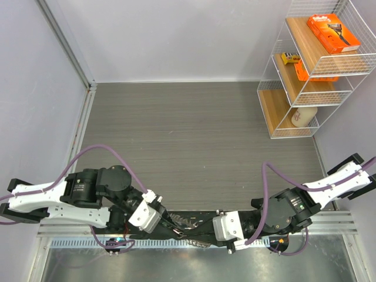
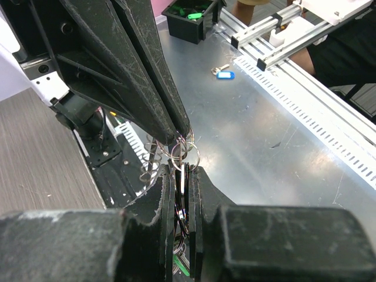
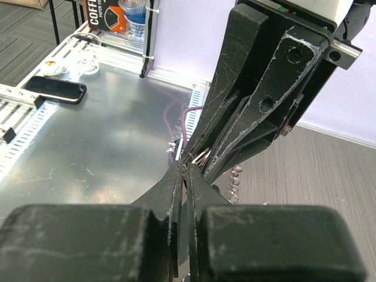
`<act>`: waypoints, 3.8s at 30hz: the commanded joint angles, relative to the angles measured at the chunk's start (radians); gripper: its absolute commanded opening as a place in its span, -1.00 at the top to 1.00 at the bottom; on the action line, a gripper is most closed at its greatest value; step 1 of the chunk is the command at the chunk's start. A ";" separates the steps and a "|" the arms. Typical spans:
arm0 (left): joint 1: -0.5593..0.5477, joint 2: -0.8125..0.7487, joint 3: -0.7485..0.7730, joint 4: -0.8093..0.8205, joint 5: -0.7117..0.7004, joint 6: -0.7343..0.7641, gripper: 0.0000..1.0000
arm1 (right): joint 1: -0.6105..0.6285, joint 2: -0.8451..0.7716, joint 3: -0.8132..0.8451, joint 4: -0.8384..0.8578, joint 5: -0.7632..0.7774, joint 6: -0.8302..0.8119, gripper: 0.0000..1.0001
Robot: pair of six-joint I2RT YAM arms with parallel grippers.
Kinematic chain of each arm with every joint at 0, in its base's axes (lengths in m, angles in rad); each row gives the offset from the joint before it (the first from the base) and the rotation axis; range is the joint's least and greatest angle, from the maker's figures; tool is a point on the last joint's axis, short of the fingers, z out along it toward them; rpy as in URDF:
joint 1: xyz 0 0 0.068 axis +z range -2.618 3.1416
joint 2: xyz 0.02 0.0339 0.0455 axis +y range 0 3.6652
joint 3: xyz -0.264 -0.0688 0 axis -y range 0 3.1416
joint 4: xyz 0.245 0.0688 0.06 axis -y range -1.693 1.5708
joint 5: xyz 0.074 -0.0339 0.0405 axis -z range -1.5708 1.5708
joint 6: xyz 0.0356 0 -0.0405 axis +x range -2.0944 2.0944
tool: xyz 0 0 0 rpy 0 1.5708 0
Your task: Put the keys on the keyring
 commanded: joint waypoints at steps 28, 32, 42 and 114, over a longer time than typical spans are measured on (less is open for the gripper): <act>-0.018 -0.059 0.016 0.092 0.219 -0.010 1.00 | -0.053 0.065 0.062 -0.028 0.117 0.012 0.48; -0.018 -0.059 0.014 0.090 0.203 -0.012 1.00 | -0.055 0.069 0.068 -0.026 0.094 0.015 0.42; -0.018 -0.067 0.011 0.067 0.092 -0.014 1.00 | -0.055 0.106 0.087 -0.046 0.165 0.027 0.39; -0.018 -0.202 -0.085 0.145 -0.020 -0.052 1.00 | -0.058 -0.067 -0.228 0.386 0.505 0.033 0.89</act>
